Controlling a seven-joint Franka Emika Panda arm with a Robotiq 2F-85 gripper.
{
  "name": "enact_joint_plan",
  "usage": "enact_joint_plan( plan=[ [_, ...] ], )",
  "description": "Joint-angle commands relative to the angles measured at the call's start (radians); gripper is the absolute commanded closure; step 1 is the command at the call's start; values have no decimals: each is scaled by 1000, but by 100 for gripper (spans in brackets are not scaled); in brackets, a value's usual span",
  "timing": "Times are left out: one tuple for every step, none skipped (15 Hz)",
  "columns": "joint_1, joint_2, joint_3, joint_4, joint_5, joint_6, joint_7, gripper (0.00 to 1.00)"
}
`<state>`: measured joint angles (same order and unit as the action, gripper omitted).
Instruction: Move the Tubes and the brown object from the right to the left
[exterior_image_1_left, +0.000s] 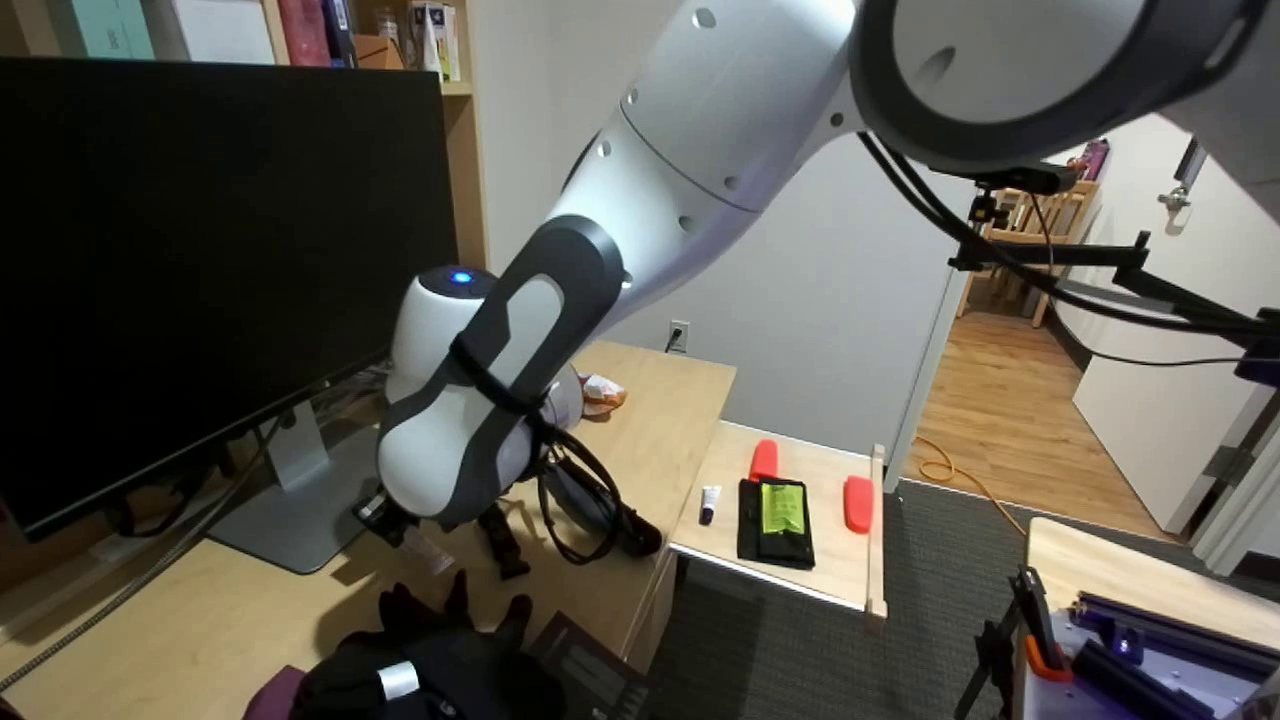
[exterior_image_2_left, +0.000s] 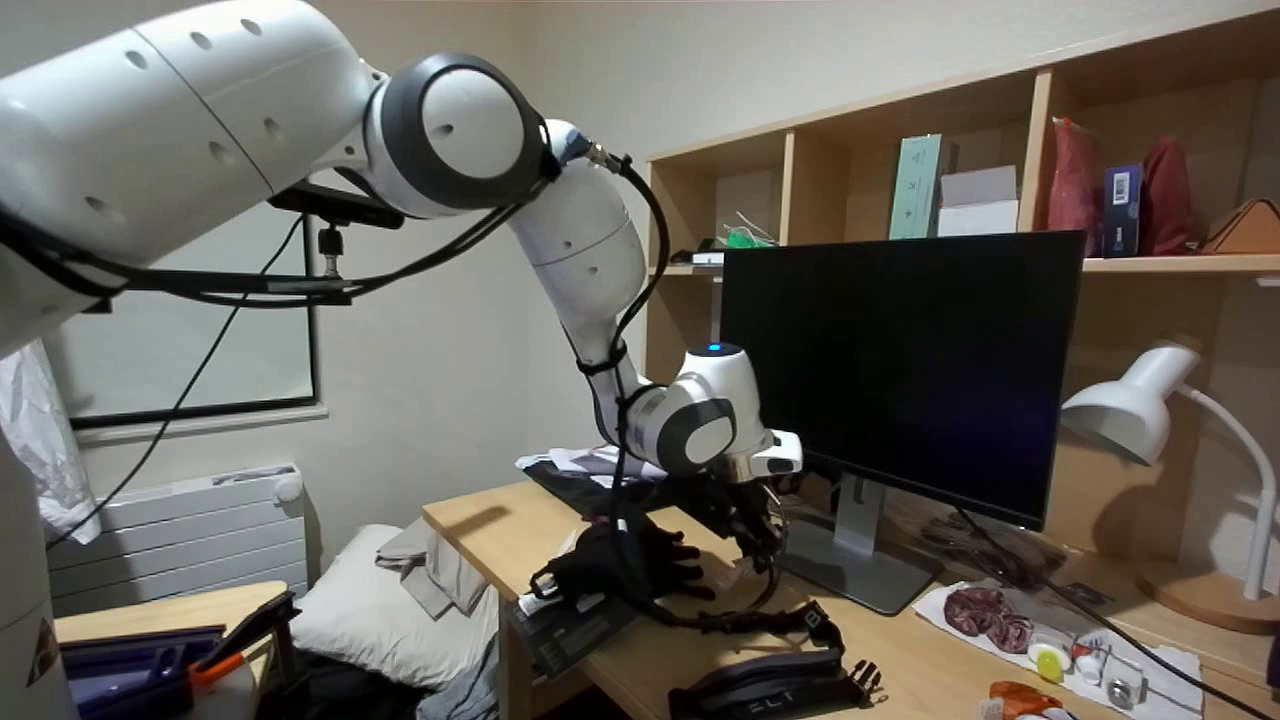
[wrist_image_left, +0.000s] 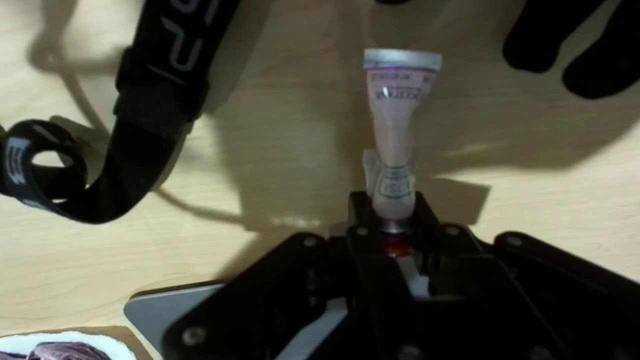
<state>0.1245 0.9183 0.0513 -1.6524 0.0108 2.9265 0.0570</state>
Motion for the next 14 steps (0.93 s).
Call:
enact_joint_plan(
  plan=[
    [-35, 49, 40, 49, -10, -12, -67, 89],
    [-41, 58, 48, 59, -9, -15, -76, 89],
    [-44, 65, 53, 64, -10, -15, -84, 89],
    [-45, 71, 55, 70, -10, -16, -89, 89],
    [-44, 76, 55, 77, -11, -14, -93, 89],
    [-46, 79, 55, 81, -10, -12, -95, 89],
    [-45, 81, 55, 86, -9, -11, -94, 89],
    [-37, 83, 45, 92, -4, 1, -78, 54],
    [-27, 84, 31, 99, -4, 3, -65, 53],
    [-26, 82, 30, 104, -2, 1, -61, 49],
    [-26, 79, 28, 106, 2, 3, -55, 42],
    [-29, 73, 28, 108, 3, 5, -55, 35],
    [-30, 68, 30, 111, 4, 6, -56, 29],
    [-31, 61, 32, 111, 5, 12, -56, 22]
  ],
)
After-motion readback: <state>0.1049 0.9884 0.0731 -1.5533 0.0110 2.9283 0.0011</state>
